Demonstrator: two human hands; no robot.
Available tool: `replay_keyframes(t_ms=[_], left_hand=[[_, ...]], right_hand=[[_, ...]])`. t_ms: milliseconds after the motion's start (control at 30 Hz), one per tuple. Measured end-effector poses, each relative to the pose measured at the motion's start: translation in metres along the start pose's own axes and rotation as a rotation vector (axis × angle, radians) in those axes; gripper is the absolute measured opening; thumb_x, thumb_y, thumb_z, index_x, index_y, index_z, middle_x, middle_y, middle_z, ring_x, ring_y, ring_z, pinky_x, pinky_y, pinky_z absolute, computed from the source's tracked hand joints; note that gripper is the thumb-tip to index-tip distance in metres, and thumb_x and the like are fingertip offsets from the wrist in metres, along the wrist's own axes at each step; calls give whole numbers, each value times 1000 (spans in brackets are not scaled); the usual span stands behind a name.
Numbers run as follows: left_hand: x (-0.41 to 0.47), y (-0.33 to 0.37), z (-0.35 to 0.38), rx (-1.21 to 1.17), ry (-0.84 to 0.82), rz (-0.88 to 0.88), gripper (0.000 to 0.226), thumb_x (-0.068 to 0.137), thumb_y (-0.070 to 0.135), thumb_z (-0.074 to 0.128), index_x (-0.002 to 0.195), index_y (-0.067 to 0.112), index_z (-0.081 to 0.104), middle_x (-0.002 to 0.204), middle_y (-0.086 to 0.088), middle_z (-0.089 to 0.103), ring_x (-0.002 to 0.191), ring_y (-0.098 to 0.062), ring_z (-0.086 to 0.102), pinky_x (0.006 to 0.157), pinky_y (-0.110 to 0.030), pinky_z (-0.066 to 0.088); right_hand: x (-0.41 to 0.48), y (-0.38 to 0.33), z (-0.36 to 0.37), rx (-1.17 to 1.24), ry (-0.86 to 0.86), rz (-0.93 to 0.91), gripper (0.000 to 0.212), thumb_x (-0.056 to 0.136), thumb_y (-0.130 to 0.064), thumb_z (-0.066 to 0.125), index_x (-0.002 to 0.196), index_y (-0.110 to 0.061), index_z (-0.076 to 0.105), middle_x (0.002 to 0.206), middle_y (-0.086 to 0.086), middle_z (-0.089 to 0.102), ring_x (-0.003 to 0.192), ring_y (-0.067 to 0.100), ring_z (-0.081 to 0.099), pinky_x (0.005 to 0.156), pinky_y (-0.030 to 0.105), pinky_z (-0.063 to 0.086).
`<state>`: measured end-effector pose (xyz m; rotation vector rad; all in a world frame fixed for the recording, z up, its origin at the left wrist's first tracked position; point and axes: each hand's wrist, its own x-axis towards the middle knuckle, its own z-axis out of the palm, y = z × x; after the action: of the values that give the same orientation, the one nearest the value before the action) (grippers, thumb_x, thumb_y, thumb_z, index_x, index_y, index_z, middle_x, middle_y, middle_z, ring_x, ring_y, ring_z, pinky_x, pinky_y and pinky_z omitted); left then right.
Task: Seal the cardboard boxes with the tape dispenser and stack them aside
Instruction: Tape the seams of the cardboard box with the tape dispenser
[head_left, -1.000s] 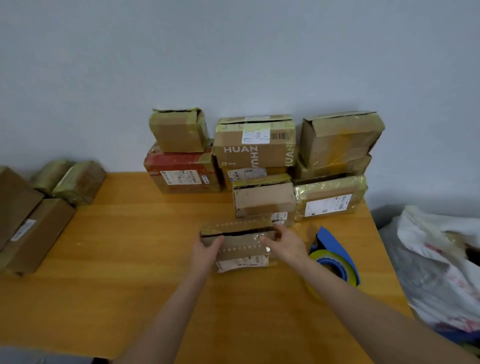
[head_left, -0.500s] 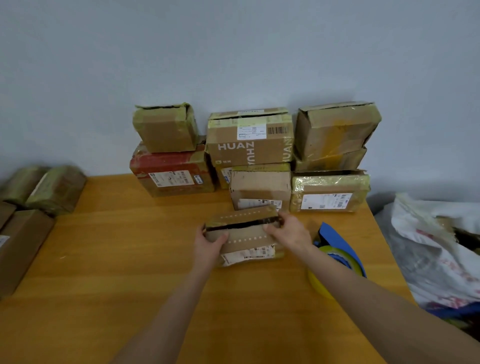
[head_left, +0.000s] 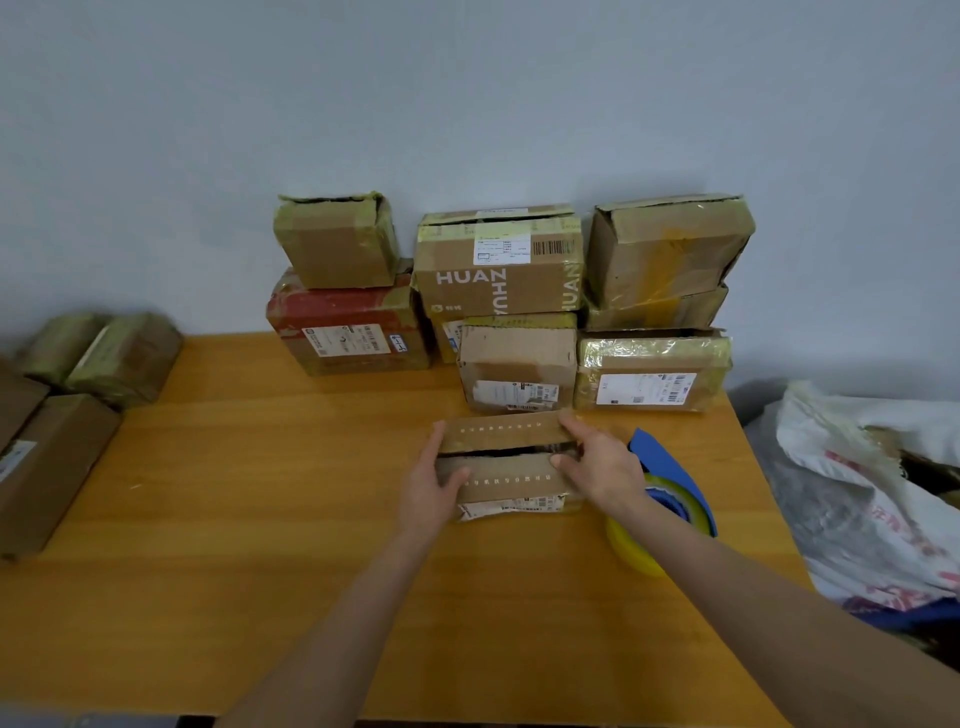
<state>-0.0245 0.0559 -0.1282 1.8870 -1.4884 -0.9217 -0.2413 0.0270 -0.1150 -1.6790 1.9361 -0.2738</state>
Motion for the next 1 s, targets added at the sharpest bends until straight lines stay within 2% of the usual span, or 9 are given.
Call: replay_keyframes(t_ms=[133, 300, 367, 433, 533, 633, 800, 867, 1000], left_hand=[[-6, -7, -2, 61, -75, -1, 77, 88, 27, 68, 151, 26, 24, 160, -3, 13, 141, -24, 31, 111, -42, 37], [-11, -8, 3, 242, -198, -9, 109, 75, 47, 76, 153, 31, 1, 161, 5, -9, 146, -22, 16, 114, -45, 31], [-11, -8, 4, 319, -220, -9, 115, 74, 46, 78, 153, 31, -5, 160, 4, -14, 146, -23, 14, 115, -43, 28], [-8, -8, 4, 383, -212, -7, 114, 74, 45, 78, 153, 31, -3, 161, 3, -13, 146, -24, 15, 115, -42, 28], [-5, -7, 3, 423, -210, 0, 111, 74, 46, 77, 153, 31, 0, 161, 2, -10, 146, -25, 17, 113, -39, 29], [-5, -9, 0, 459, -206, 13, 110, 74, 49, 76, 154, 30, 2, 162, 3, -7, 145, -24, 19, 113, -40, 31], [-5, -15, -2, 481, -230, 19, 104, 77, 49, 73, 154, 27, 6, 162, 2, -8, 146, -23, 15, 115, -44, 29], [-4, -15, -3, 503, -241, 30, 101, 79, 50, 70, 154, 26, 7, 161, 2, -11, 147, -24, 15, 115, -44, 30], [-7, -15, -2, 748, -175, 199, 97, 84, 60, 57, 154, 20, 3, 158, -4, -23, 146, -28, 8, 118, -43, 20]], right_hand=[[-6, 3, 1, -78, -11, -46, 59, 95, -43, 55, 149, -36, 32, 115, 4, 59, 98, 21, 60, 77, 34, 53], [-8, 10, -2, -162, -51, -71, 60, 95, -47, 52, 150, -35, 30, 119, 8, 54, 99, 25, 59, 78, 34, 52], [-9, 12, -2, -170, -108, -81, 71, 89, -56, 58, 149, -34, 27, 125, 9, 47, 103, 27, 58, 79, 35, 52], [-9, 12, 0, -180, -190, -112, 87, 76, -64, 67, 146, -32, 27, 140, 10, 34, 113, 32, 54, 85, 39, 52], [-7, 12, -1, -251, -218, -183, 97, 70, -62, 74, 147, -28, 25, 160, 4, 8, 128, 32, 47, 96, 42, 50], [-5, 12, -3, -282, -220, -222, 95, 71, -62, 73, 147, -26, 28, 162, 5, 11, 131, 30, 45, 98, 42, 49], [-8, 11, 0, -315, -225, -241, 88, 75, -61, 70, 143, -22, 30, 159, 8, 17, 124, 33, 51, 91, 43, 52], [-7, 9, -1, -337, -237, -237, 89, 77, -61, 68, 146, -21, 28, 160, 10, 13, 127, 32, 48, 94, 43, 51], [-7, 6, -3, -350, -258, -218, 92, 78, -60, 68, 148, -19, 25, 161, 13, 10, 130, 35, 46, 99, 45, 48]])
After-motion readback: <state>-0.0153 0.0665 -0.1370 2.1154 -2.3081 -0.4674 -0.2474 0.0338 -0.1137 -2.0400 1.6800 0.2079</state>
